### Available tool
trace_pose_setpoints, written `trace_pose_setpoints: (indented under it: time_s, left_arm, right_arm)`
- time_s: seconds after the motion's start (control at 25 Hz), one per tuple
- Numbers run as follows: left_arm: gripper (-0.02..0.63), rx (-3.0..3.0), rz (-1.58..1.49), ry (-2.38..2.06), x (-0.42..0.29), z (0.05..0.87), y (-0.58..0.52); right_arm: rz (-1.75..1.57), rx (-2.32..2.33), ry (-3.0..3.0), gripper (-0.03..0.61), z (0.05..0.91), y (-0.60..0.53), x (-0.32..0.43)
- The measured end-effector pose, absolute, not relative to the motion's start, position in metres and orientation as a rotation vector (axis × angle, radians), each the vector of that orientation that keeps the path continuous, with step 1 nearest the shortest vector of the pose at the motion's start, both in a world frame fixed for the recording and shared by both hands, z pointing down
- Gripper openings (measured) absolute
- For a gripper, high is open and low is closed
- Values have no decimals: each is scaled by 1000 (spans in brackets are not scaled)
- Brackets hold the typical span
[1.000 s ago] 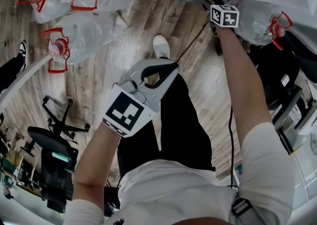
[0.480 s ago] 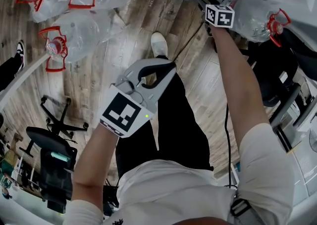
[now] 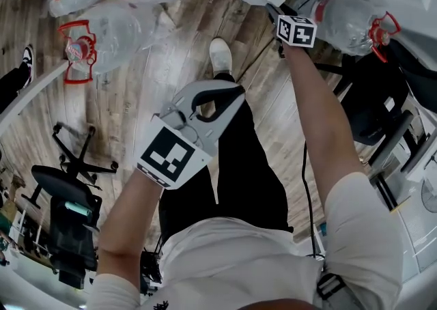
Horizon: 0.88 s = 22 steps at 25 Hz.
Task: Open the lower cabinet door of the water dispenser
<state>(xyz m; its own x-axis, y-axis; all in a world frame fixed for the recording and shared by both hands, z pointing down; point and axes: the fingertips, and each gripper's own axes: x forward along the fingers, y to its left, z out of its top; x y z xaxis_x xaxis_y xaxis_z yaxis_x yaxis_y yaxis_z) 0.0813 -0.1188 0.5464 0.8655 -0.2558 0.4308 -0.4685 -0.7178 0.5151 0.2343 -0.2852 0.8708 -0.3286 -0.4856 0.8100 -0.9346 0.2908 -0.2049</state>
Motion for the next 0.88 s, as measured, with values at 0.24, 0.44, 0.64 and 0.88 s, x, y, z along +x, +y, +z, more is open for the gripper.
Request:
trace_pose_setpoints:
  time_s: [0.24, 0.44, 0.64, 0.88]
  left_arm:
    - [57, 2400, 409, -527, 73, 536, -103]
    - [57, 2383, 401, -557, 57, 532, -95]
    - [57, 2371, 378, -594, 40, 524, -89]
    - [57, 2373, 363, -640, 20, 519, -77]
  right_arm:
    - [955, 1264, -1921, 189, 870, -266, 219]
    - [989, 1229, -1905, 181, 872, -244, 198]
    - [1042, 1206, -1891, 181, 873, -223, 175]
    - [1053, 1141, -1898, 177, 873, -200, 141]
